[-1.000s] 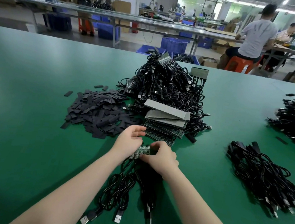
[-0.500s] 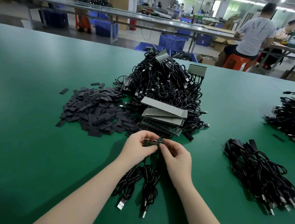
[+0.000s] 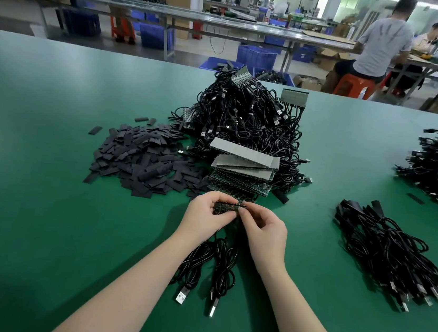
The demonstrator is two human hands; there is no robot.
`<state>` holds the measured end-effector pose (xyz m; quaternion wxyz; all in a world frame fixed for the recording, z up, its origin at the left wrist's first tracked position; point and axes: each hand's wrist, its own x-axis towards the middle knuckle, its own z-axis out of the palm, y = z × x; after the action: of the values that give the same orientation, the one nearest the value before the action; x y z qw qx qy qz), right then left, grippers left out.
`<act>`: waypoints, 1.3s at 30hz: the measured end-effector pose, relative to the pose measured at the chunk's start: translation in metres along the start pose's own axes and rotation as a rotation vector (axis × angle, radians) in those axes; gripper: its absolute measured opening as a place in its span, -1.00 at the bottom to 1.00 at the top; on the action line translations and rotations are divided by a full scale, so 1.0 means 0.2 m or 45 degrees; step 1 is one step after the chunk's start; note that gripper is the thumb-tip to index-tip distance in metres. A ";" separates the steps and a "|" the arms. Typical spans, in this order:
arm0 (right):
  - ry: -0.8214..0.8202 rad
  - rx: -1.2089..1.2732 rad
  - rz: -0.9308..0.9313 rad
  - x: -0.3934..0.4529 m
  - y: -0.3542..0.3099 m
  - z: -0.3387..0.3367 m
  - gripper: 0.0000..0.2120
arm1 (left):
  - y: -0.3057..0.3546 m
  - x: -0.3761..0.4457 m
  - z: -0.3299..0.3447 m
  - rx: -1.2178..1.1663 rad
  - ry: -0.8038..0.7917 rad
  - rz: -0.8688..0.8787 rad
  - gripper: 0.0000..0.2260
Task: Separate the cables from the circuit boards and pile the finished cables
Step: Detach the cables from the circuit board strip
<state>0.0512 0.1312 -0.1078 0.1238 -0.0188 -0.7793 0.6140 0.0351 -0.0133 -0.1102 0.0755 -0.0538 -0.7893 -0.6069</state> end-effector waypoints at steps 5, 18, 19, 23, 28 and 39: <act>0.018 -0.014 0.018 0.00 0.01 -0.01 -0.85 | -0.01 0.00 0.00 0.004 0.006 -0.003 -0.78; 0.019 -0.098 -0.038 0.00 0.02 0.00 -0.81 | 0.00 0.01 0.01 0.078 0.038 -0.028 -0.77; 0.021 -0.104 -0.041 0.01 0.03 0.00 -0.81 | 0.00 0.01 0.01 0.087 0.041 -0.029 -0.77; 0.036 -0.152 -0.067 0.01 0.03 0.00 -0.80 | 0.00 -0.01 0.01 0.114 0.064 -0.035 -0.75; 0.052 -0.154 -0.052 0.00 0.03 0.01 -0.82 | 0.01 -0.01 0.00 0.078 0.065 -0.075 -0.73; 0.484 0.275 -0.229 -0.06 -0.21 -0.19 -0.85 | 0.01 -0.04 0.02 0.532 0.000 0.003 -0.77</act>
<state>0.0768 0.1542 -0.0606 0.3236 -0.0512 -0.6705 0.6657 0.0432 -0.0081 -0.1102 0.0857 -0.0378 -0.8980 -0.4299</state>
